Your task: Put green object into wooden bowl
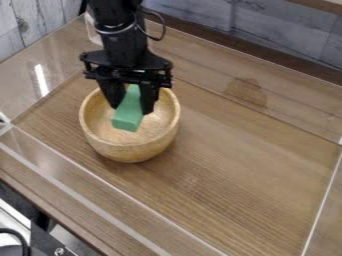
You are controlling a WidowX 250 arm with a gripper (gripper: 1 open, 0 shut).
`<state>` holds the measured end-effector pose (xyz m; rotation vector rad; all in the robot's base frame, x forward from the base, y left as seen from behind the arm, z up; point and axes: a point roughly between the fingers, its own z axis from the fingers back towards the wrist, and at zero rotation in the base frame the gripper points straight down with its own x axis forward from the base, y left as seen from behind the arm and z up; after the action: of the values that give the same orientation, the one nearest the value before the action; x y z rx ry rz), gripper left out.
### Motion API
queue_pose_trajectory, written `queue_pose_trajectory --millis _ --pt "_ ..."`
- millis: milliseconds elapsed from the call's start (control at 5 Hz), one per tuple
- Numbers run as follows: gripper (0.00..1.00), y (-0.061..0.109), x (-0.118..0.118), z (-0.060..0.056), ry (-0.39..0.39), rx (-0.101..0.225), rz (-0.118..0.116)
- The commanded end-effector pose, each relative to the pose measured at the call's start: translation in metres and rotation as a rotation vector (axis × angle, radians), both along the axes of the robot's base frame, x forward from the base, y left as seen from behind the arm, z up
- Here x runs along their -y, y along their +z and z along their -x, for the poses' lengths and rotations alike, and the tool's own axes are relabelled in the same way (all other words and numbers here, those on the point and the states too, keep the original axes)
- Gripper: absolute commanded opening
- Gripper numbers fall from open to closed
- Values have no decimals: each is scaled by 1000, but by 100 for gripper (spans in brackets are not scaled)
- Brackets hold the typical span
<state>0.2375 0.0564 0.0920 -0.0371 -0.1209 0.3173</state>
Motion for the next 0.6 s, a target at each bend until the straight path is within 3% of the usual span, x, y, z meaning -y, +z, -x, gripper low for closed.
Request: queue_pose_trajectory --millis 0,200,400 --pt "0 7 -3 -1 -2 21 -23" --pt "0 7 -5 2 -2 14 -30" --pt "0 -4 -13 -2 -6 9 -35"
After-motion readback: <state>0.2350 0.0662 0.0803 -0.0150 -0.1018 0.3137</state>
